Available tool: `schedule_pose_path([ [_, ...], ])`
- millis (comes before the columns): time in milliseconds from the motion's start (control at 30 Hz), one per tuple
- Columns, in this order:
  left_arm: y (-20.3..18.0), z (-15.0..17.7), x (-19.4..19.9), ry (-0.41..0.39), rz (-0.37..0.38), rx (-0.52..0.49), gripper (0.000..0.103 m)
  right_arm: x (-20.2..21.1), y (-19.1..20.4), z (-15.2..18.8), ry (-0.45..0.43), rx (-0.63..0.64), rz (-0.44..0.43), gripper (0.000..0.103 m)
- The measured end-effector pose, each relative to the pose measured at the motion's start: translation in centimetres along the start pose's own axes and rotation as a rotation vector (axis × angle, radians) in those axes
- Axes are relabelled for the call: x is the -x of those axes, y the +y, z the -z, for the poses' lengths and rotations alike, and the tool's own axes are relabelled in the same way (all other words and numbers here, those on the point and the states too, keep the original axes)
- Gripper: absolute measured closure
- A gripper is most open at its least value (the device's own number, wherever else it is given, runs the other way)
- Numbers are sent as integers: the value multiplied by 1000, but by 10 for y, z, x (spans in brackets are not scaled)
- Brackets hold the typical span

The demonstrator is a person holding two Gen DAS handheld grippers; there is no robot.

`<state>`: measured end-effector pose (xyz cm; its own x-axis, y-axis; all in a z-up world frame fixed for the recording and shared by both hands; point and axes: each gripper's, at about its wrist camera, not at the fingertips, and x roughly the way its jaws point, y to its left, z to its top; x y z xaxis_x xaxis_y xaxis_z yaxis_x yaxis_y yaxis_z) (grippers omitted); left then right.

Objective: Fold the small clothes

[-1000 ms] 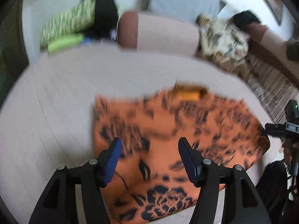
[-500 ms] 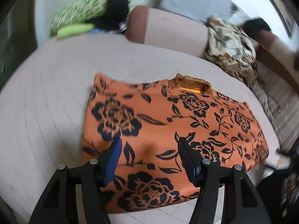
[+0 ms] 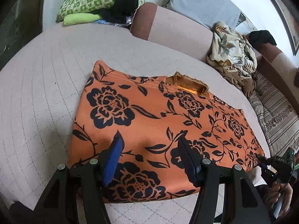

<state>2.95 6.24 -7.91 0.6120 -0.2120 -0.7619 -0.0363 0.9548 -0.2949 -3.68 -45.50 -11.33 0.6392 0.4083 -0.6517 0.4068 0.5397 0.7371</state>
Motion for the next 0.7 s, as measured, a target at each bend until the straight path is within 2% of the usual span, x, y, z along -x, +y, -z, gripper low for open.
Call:
schedule_pose_path([
  [67,-2,2,-3,2,-11,-15,40,-7,-13,4,22,8,52,93],
  [133,3,5,-16,51,-26,-14,40,-11,-21,3,37,-7,51,89],
  [200,9,9,-31,100,-47,1,40,-8,-17,0,46,-14,47,75],
  [233,11,10,-32,86,-44,0,40,-5,-16,-1,42,-5,56,71],
  [267,10,11,-31,69,-48,-10,40,4,-14,-2,26,18,85,61],
  [300,8,11,-31,70,-54,-25,40,13,-14,-3,14,25,102,44],
  [333,7,12,-32,68,-58,-40,39,22,-14,-3,-3,29,107,40],
  [433,5,14,-34,54,-64,-71,38,43,-4,-18,-54,104,141,40],
  [500,3,15,-35,42,-69,-83,34,38,17,-37,-35,191,143,39],
  [600,-1,17,-37,35,-77,-110,30,-3,44,-68,65,296,102,39],
  [700,-1,17,-37,38,-69,-111,30,-51,62,-96,127,368,128,39],
])
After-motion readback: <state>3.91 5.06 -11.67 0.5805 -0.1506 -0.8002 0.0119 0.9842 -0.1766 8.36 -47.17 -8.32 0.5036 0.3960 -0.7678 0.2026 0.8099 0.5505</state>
